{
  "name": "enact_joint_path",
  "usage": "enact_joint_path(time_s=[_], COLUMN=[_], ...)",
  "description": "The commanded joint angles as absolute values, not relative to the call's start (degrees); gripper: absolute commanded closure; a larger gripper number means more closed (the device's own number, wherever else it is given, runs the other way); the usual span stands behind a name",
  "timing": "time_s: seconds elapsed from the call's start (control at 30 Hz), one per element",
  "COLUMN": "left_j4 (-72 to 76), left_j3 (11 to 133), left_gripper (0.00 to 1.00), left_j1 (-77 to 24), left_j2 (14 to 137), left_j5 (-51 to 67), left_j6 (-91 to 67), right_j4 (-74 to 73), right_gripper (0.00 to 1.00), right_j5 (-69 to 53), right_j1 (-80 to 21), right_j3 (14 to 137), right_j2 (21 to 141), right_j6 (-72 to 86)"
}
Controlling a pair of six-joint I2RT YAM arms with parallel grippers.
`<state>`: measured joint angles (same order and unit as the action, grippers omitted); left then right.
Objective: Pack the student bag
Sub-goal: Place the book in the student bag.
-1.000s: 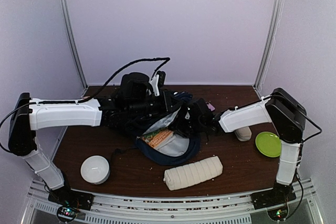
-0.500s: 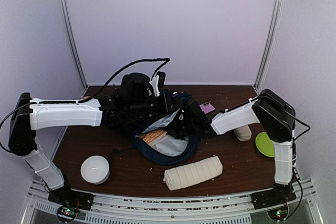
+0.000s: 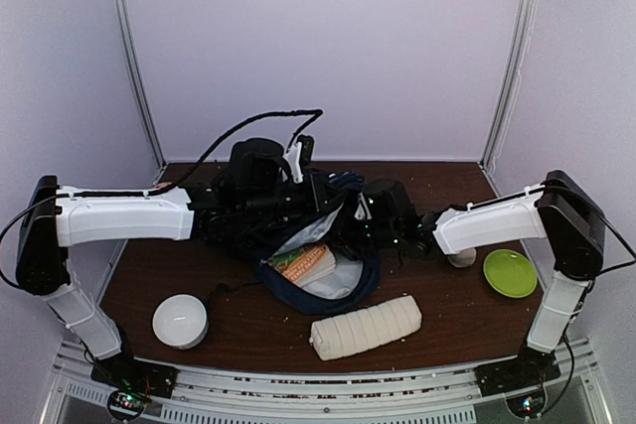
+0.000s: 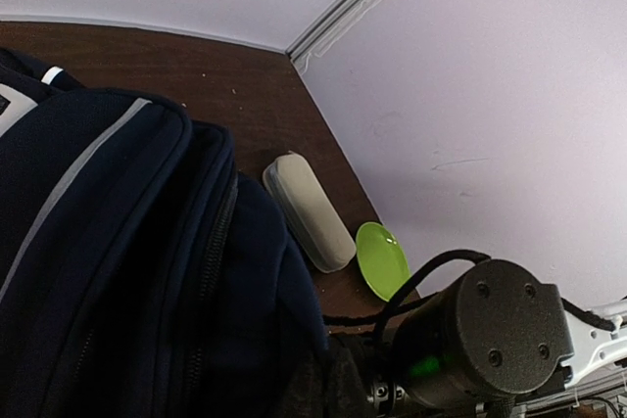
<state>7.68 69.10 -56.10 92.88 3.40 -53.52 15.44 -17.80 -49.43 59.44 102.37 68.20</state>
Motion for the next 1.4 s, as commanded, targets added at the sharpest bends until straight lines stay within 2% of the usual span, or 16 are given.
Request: enact_joint_path(time_s=[0.0, 0.13, 0.3, 0.6, 0.83, 0.93, 1.03, 1.27, 1.37], left_j4=[16.88, 16.22, 15.09, 11.59, 11.33, 11.1, 10.37, 8.68, 8.05], left_j3=[70.69, 71.02, 70.46, 71.6, 72.31, 72.65, 73.17, 73.32, 72.9], left_gripper=[1.0, 1.0, 1.0, 1.0, 1.0, 1.0, 1.0, 1.0, 1.0], left_j1=[-57.13, -57.13, -57.13, -57.13, -57.22, -57.22, -57.2, -57.14, -57.14], left_j2=[90.24, 90.07, 89.0, 86.9, 86.93, 87.17, 87.27, 86.71, 86.2], left_j5=[4.43, 4.26, 3.58, 2.28, 2.55, 2.57, 2.38, 1.25, 0.52], left_j6=[-52.8, -52.56, -52.36, -50.68, -50.39, -50.18, -49.75, -48.61, -48.29], right_j4=[16.38, 17.02, 10.88, 0.78, -3.28, -0.25, 10.78, 31.54, 32.98], right_gripper=[0.45, 0.45, 0.43, 0.4, 0.4, 0.47, 0.65, 1.0, 1.0], right_j5=[-16.75, -16.06, -12.61, -16.17, -17.08, -20.71, -24.54, -28.87, -28.83], right_j1=[-50.29, -50.3, -49.97, -49.89, -49.89, -49.95, -49.85, -48.79, -47.99], right_j3=[56.06, 54.43, 56.27, 64.07, 65.68, 65.42, 61.64, 55.21, 54.58], right_j2=[101.31, 102.22, 103.11, 109.2, 113.52, 115.51, 115.31, 112.42, 109.27], right_j6=[69.55, 69.35, 64.61, 59.58, 57.69, 58.91, 63.71, 73.45, 73.8])
